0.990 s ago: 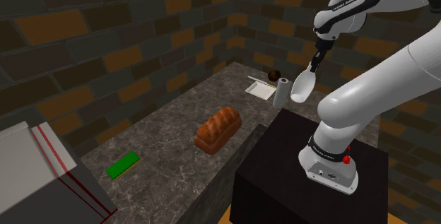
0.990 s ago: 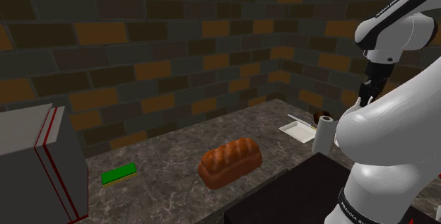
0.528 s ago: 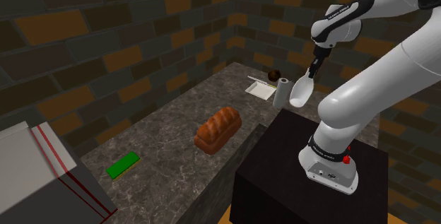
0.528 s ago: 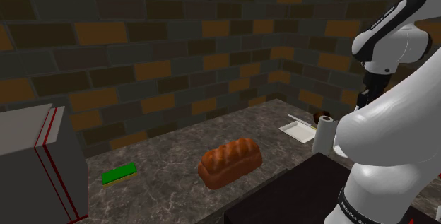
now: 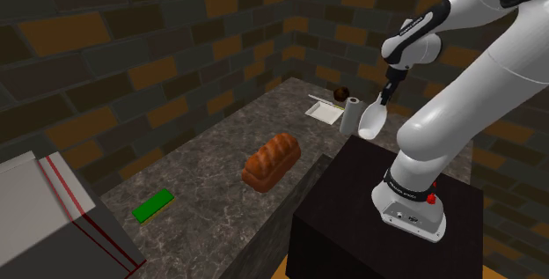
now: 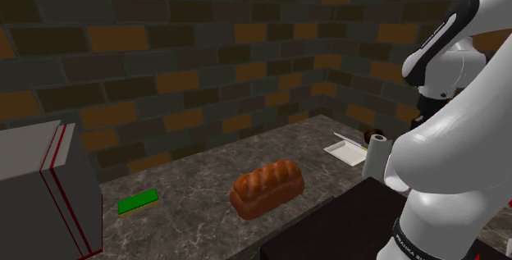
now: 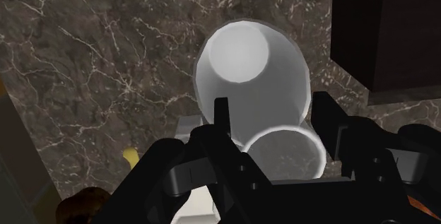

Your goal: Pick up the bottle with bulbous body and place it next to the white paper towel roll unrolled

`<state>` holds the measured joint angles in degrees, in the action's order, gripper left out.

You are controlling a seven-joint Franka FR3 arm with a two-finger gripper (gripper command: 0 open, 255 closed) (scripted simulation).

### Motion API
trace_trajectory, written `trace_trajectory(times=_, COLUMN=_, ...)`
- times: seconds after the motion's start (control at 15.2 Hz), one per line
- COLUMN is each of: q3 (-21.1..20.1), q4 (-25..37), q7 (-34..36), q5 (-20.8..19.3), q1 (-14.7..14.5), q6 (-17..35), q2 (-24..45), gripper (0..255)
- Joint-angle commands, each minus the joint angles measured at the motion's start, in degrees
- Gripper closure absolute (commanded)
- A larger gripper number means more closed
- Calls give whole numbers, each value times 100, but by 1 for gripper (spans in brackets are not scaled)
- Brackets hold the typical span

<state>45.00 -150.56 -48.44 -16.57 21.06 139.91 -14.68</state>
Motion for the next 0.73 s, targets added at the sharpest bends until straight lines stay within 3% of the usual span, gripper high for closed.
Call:
trace_trajectory(times=0.0, q3=86, q4=-60, q7=-84, q5=96, q1=-60, q6=222, q2=173, gripper=255)
trace_trajectory(times=0.46, q3=348, q4=-187, q7=-532, q5=703, q1=-346, q6=914, q2=847, gripper=255)
trace_trajectory(times=0.66, q3=345, q4=-187, q7=-532, q5=703, q1=-343, q6=914, q2=847, gripper=255)
